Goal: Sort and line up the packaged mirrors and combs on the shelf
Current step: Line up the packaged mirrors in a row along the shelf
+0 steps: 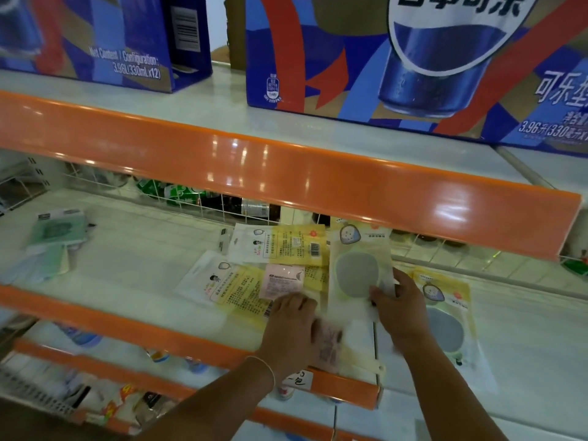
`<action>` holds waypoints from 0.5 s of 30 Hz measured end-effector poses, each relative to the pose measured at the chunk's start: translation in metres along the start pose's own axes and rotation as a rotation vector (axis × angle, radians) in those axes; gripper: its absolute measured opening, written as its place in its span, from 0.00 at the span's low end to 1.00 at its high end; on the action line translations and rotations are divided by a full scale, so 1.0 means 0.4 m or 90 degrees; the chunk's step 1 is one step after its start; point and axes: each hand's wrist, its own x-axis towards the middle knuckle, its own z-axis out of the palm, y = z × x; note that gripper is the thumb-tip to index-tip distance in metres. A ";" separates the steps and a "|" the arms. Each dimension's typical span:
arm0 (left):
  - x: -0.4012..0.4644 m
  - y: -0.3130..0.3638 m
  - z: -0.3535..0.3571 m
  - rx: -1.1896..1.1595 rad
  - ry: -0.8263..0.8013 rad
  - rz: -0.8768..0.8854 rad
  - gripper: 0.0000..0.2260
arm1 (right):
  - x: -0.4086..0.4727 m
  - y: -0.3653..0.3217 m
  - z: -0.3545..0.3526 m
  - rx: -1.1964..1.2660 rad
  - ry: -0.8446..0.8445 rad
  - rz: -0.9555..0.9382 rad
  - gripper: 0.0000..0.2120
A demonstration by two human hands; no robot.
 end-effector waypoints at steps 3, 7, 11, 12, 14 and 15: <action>0.024 0.010 -0.021 -0.097 0.019 -0.066 0.11 | -0.023 0.016 -0.002 0.098 -0.057 0.070 0.19; 0.079 0.061 -0.086 -0.387 -0.076 -0.284 0.16 | -0.072 0.046 0.010 0.119 -0.096 0.101 0.17; 0.102 0.063 -0.060 -0.492 -0.150 -0.440 0.08 | -0.100 0.077 0.002 0.090 -0.099 0.103 0.18; 0.102 0.065 -0.049 -0.487 -0.157 -0.442 0.08 | -0.103 0.084 -0.007 0.072 -0.098 0.101 0.20; 0.103 0.080 -0.032 -0.475 -0.156 -0.424 0.06 | -0.112 0.090 -0.032 0.041 -0.095 0.101 0.23; 0.103 0.093 -0.028 -0.462 -0.153 -0.409 0.05 | -0.119 0.088 -0.047 0.023 -0.090 0.099 0.26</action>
